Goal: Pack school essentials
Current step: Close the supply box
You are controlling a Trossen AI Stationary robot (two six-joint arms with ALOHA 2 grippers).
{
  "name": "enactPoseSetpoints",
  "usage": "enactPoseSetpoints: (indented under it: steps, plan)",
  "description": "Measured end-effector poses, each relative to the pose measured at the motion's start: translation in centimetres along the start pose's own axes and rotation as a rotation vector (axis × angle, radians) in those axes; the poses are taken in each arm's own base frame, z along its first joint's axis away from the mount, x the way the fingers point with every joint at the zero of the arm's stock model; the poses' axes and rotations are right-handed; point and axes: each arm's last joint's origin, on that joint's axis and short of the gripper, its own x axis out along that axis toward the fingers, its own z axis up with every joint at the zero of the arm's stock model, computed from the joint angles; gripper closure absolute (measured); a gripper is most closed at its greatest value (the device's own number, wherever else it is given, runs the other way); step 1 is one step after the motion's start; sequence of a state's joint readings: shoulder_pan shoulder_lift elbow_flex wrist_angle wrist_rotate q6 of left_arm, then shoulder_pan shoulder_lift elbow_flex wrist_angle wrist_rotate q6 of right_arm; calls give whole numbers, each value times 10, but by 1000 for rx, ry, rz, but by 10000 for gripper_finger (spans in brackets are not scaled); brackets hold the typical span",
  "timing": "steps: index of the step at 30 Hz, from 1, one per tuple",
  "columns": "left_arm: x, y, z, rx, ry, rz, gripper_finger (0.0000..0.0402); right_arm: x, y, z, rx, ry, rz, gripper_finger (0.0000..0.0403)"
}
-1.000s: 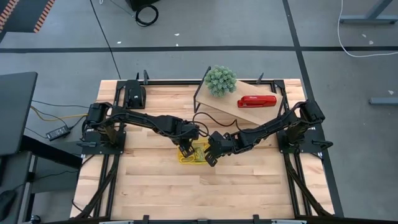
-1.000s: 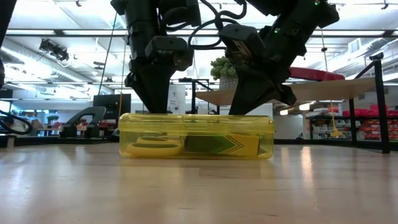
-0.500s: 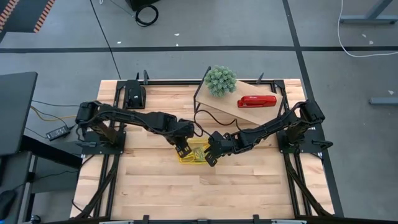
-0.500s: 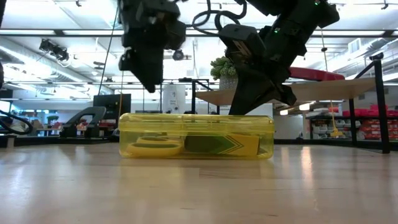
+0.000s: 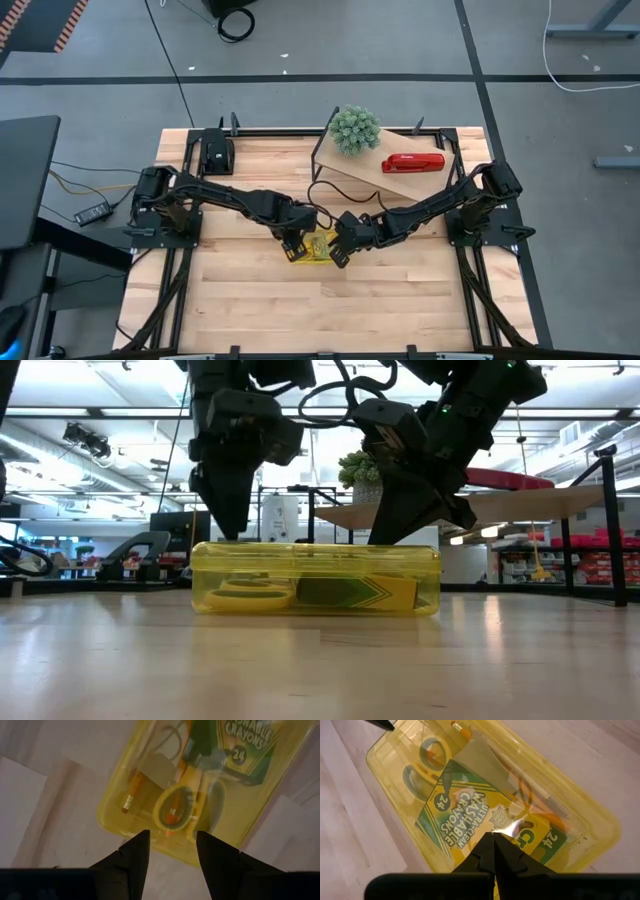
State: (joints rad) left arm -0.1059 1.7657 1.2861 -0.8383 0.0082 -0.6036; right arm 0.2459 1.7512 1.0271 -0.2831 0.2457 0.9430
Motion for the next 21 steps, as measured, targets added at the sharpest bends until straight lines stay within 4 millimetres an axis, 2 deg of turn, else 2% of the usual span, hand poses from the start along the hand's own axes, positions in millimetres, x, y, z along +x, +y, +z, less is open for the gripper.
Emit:
enactPoseSetpoints:
  steps: [21]
  plan:
    - [11, 4, 4, 28, 1, 53, 230, 0, 0, 0, 3, 5, 4, 397]
